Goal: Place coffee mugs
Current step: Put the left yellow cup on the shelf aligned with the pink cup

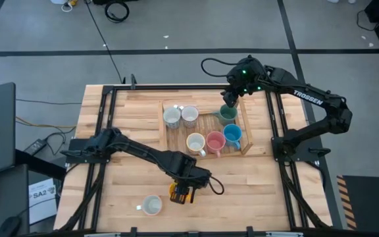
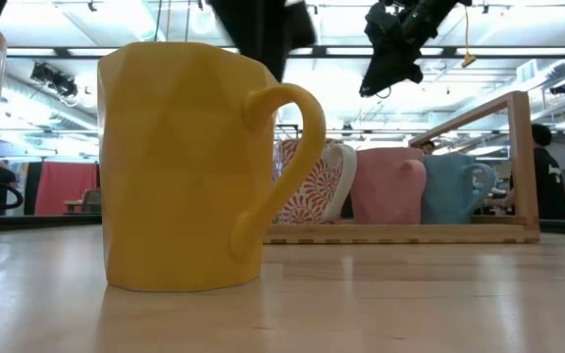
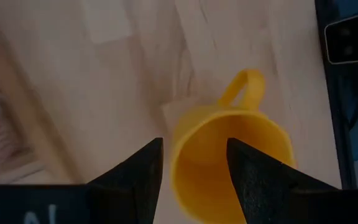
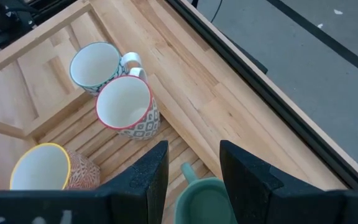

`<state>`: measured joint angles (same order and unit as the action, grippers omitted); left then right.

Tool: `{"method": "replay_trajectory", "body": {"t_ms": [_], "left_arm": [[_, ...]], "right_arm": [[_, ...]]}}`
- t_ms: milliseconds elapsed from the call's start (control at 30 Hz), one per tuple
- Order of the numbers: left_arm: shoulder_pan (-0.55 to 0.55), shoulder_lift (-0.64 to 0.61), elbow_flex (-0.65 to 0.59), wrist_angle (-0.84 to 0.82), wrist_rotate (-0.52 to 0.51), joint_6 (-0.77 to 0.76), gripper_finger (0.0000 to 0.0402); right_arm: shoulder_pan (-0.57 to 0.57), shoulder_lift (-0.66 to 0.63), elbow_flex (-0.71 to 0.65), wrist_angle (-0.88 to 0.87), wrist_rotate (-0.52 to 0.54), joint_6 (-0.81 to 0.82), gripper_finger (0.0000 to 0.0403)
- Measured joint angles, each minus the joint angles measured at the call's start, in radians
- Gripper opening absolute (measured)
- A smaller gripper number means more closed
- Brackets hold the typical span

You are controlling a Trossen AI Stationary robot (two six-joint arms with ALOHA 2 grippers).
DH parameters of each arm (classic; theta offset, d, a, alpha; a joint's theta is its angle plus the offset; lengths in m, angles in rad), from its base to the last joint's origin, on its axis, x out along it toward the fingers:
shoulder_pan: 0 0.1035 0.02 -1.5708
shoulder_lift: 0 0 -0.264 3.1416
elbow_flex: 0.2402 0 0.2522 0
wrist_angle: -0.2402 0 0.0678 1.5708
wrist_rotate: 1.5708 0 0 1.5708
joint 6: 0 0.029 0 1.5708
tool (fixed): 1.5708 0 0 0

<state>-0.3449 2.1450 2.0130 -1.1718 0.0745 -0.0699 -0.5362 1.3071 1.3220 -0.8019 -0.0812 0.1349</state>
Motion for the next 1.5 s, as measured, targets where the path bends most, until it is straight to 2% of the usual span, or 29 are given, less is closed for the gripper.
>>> {"method": "replay_trajectory", "body": {"t_ms": [200,500,667,1133,1500], "left_arm": [[0.031,0.001,-0.089,0.072,0.118,0.011,0.0185],[0.089,0.0,-0.172,0.177,0.263,0.108,0.0184],[0.098,0.001,-0.175,0.171,0.269,0.121,0.016],[0.097,0.001,-0.175,0.172,0.269,0.136,0.0025],[0.097,-0.002,-0.175,0.17,0.277,0.12,0.0021]], "right_arm": [[0.0,0.0,0.0,0.003,0.0,-0.004,0.015],[0.0,0.0,0.0,0.004,0.0,-0.007,0.015],[0.0,0.0,0.0,0.004,0.0,-0.007,0.015],[0.0,0.0,0.0,0.007,0.0,-0.007,0.015],[0.0,0.0,0.0,0.007,0.0,-0.008,0.015]]}}
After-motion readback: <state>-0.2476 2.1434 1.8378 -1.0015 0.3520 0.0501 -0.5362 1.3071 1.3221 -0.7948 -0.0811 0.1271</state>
